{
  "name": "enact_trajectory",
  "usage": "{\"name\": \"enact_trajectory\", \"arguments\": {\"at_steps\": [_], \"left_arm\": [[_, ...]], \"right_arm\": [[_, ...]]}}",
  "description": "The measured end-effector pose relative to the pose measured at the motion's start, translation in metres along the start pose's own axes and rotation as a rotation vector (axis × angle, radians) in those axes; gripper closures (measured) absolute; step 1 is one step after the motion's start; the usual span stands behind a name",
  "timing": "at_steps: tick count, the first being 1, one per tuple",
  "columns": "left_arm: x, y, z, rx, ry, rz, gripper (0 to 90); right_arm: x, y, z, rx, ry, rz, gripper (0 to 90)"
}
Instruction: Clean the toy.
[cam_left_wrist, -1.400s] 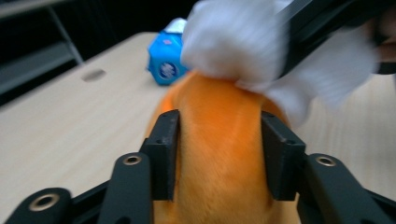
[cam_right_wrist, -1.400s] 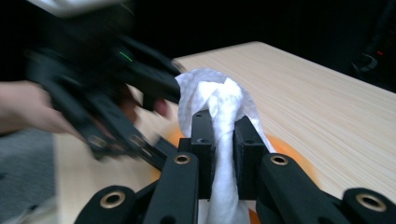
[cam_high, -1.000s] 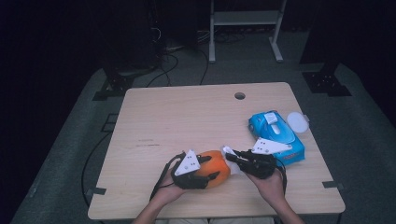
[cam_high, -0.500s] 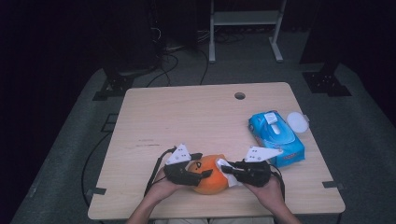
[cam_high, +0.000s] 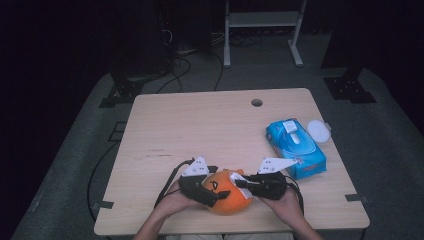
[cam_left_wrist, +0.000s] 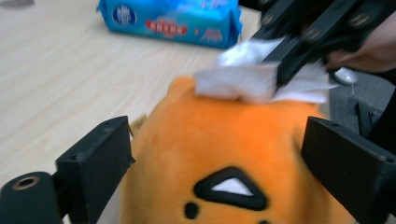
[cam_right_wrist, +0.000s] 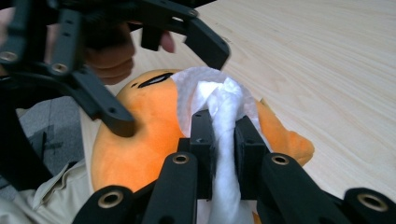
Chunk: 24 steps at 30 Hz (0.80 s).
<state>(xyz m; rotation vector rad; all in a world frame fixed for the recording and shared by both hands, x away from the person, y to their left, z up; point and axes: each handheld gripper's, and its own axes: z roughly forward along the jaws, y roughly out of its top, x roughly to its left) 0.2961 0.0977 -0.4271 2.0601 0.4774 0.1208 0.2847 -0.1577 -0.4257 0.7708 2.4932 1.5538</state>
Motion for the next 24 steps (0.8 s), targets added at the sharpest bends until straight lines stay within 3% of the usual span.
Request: {"name": "enact_trajectory", "arguments": {"at_steps": [1, 3, 5, 10, 12, 17, 19, 24], "left_arm": [[-0.001, -0.001, 0.002, 0.007, -0.009, -0.002, 9.2], [-0.003, -0.003, 0.005, 0.034, -0.004, 0.015, 21.1], [-0.006, -0.003, 0.005, 0.047, 0.006, 0.031, 27.5], [-0.009, -0.004, 0.005, 0.051, -0.009, 0.054, 31.5], [-0.009, -0.004, 0.005, 0.052, -0.013, 0.057, 31.4], [-0.007, -0.006, 0.005, 0.043, -0.02, 0.047, 27.4], [-0.007, -0.007, 0.005, 0.039, -0.015, 0.044, 24.7], [-0.009, -0.007, 0.008, 0.035, -0.021, 0.048, 24.8]], "right_arm": [[0.0, 0.0, -0.001, 0.0, 0.0, -0.006, 80.0], [0.0, 0.001, -0.003, -0.011, -0.018, -0.014, 80.0], [-0.002, 0.001, -0.002, -0.012, -0.03, -0.012, 80.2], [-0.018, -0.004, -0.001, -0.002, -0.108, 0.029, 80.3], [-0.021, -0.006, -0.002, -0.008, -0.099, 0.049, 80.4], [-0.001, 0.001, -0.002, -0.043, -0.019, -0.024, 80.2], [0.001, 0.002, -0.002, -0.058, 0.008, -0.025, 80.2], [-0.009, -0.003, -0.002, -0.034, -0.026, 0.007, 80.2]]}}
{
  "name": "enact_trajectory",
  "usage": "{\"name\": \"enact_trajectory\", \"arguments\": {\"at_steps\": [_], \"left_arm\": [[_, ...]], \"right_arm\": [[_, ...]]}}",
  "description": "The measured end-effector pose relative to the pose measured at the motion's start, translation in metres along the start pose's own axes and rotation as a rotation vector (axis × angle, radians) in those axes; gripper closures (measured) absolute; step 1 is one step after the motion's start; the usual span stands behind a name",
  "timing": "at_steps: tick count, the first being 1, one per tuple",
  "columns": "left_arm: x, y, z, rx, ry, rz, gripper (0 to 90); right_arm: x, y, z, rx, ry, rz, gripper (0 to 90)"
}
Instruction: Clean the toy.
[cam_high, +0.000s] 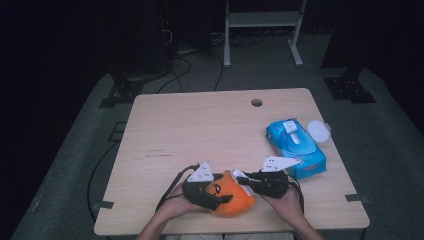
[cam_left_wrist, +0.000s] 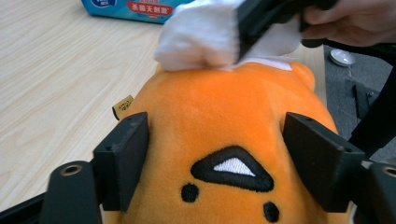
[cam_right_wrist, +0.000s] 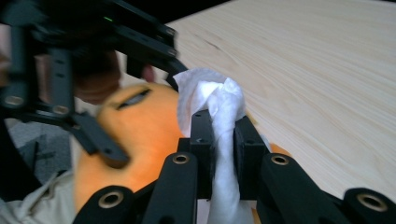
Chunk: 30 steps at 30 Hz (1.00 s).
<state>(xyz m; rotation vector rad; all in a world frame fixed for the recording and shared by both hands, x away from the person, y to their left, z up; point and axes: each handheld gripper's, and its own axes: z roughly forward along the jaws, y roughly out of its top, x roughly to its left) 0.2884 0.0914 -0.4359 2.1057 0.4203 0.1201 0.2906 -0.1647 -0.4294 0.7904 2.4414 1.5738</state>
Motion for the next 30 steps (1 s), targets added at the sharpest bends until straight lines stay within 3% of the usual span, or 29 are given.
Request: {"name": "enact_trajectory", "arguments": {"at_steps": [6, 10, 12, 19, 22, 25, 30], "left_arm": [[0.001, -0.003, -0.002, -0.007, -0.005, 0.015, 32.2], [0.002, -0.005, -0.004, -0.005, -0.008, 0.012, 32.1], [0.002, -0.005, -0.005, 0.0, -0.007, 0.013, 32.1], [0.001, -0.004, -0.005, 0.002, -0.023, 0.014, 31.6], [0.002, 0.0, -0.008, -0.013, -0.046, -0.013, 26.2], [0.004, 0.002, -0.007, -0.034, -0.028, -0.032, 18.7], [0.005, 0.0, -0.002, -0.009, -0.014, -0.051, 13.8]], "right_arm": [[-0.009, -0.003, -0.001, 0.023, -0.043, 0.033, 80.2], [0.005, 0.004, -0.005, -0.01, 0.009, -0.017, 79.9], [0.01, 0.005, -0.004, -0.001, 0.003, -0.047, 80.0], [-0.006, -0.002, -0.004, 0.032, -0.037, -0.004, 79.9], [-0.003, -0.002, -0.003, 0.034, -0.024, -0.023, 79.9], [-0.001, -0.003, -0.001, 0.041, -0.033, -0.045, 79.9], [-0.002, -0.002, -0.002, 0.045, -0.035, -0.043, 79.9]]}}
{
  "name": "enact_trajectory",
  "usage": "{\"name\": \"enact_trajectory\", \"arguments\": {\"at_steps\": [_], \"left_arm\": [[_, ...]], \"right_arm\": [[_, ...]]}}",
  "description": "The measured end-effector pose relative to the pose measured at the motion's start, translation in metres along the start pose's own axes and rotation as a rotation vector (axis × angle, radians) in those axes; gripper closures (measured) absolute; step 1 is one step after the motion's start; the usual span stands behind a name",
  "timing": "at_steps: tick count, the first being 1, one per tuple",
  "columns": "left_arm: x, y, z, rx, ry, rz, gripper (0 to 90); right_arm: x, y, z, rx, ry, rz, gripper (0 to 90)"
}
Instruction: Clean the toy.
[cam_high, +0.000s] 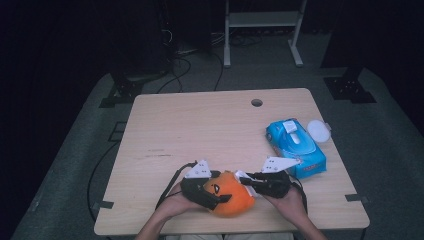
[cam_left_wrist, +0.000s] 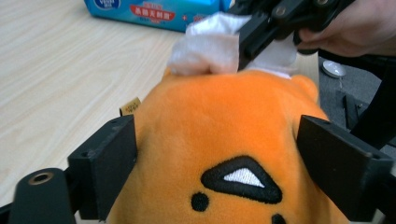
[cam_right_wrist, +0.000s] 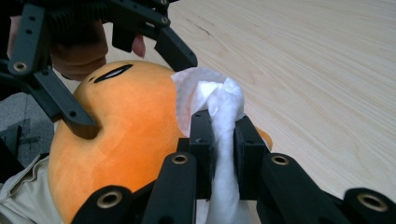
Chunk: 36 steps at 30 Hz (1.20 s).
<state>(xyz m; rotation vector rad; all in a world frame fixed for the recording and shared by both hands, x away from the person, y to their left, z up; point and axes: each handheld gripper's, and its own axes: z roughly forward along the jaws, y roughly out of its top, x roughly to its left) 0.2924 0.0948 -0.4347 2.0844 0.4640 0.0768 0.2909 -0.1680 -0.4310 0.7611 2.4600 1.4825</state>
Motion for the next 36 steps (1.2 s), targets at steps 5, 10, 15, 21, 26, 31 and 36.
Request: {"name": "enact_trajectory", "arguments": {"at_steps": [5, 10, 15, 21, 26, 31, 36], "left_arm": [[-0.006, -0.001, 0.001, 0.011, 0.018, 0.045, 36.0], [-0.009, 0.0, -0.001, -0.004, 0.049, 0.062, 45.8], [-0.013, 0.006, -0.002, -0.037, 0.063, 0.081, 51.2], [-0.013, 0.007, -0.002, -0.049, 0.087, 0.085, 53.0], [-0.013, 0.009, -0.006, -0.052, 0.138, 0.106, 53.2], [-0.011, 0.01, -0.007, -0.057, 0.15, 0.106, 53.1], [-0.007, 0.009, -0.009, -0.067, 0.17, 0.101, 53.1]], "right_arm": [[0.007, 0.007, -0.005, -0.07, 0.083, 0.012, 79.8], [0.007, 0.006, -0.001, -0.057, 0.077, 0.018, 79.9], [-0.003, 0.005, -0.009, -0.038, 0.019, 0.042, 79.9], [-0.007, 0.006, -0.02, -0.06, 0.026, 0.06, 79.7], [-0.012, 0.002, -0.023, -0.091, 0.055, 0.11, 79.7], [-0.01, 0.003, -0.017, -0.073, 0.061, 0.108, 79.5], [-0.017, -0.003, -0.016, 0.008, -0.008, 0.082, 79.4]]}}
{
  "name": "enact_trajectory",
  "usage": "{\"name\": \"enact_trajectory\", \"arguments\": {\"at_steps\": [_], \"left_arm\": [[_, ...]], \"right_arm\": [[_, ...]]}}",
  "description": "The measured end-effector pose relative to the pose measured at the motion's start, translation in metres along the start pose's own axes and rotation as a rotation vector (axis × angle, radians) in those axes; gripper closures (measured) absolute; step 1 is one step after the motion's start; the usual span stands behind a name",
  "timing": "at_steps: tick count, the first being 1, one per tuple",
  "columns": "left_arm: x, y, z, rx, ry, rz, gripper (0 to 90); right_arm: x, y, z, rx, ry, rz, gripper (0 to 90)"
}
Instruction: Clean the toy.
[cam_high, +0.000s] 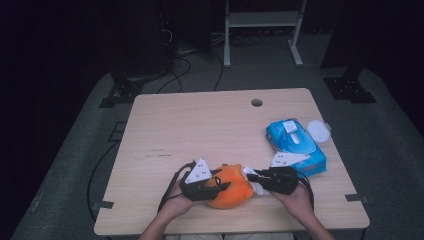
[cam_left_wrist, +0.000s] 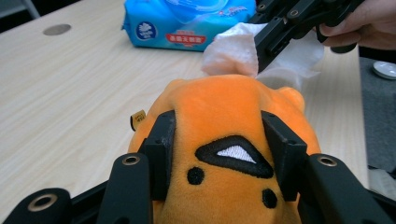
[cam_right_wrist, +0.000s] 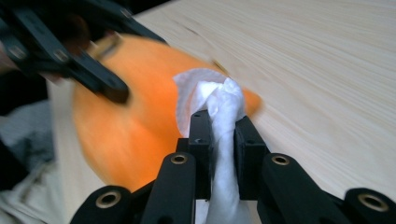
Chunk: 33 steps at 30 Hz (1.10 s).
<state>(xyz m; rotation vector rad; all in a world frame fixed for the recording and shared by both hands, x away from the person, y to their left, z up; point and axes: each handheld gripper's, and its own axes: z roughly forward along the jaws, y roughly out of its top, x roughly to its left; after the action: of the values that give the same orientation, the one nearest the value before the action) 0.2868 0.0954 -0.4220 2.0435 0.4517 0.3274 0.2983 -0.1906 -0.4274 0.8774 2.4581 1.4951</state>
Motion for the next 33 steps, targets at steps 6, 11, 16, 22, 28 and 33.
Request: {"name": "enact_trajectory", "arguments": {"at_steps": [6, 11, 16, 22, 28, 33], "left_arm": [[0.008, 0.003, 0.0, -0.02, 0.043, -0.008, 53.1], [0.023, 0.013, 0.014, 0.007, 0.104, 0.03, 53.0], [0.039, 0.022, 0.026, 0.009, 0.162, 0.037, 52.8], [0.051, 0.017, 0.036, 0.016, 0.178, -0.004, 50.9], [0.056, 0.019, 0.031, -0.01, 0.163, -0.023, 37.1], [0.055, 0.025, 0.015, -0.065, 0.156, -0.044, 28.3]], "right_arm": [[-0.02, -0.017, -0.02, 0.06, -0.083, 0.015, 78.0], [-0.033, -0.029, -0.028, 0.086, -0.123, 0.044, 75.6], [-0.041, -0.03, -0.027, 0.074, -0.132, 0.064, 68.8], [-0.043, -0.031, -0.025, 0.05, -0.142, 0.075, 60.5], [-0.044, -0.033, -0.024, 0.043, -0.139, 0.08, 53.0], [-0.041, -0.029, -0.029, 0.008, -0.144, 0.072, 50.9]]}}
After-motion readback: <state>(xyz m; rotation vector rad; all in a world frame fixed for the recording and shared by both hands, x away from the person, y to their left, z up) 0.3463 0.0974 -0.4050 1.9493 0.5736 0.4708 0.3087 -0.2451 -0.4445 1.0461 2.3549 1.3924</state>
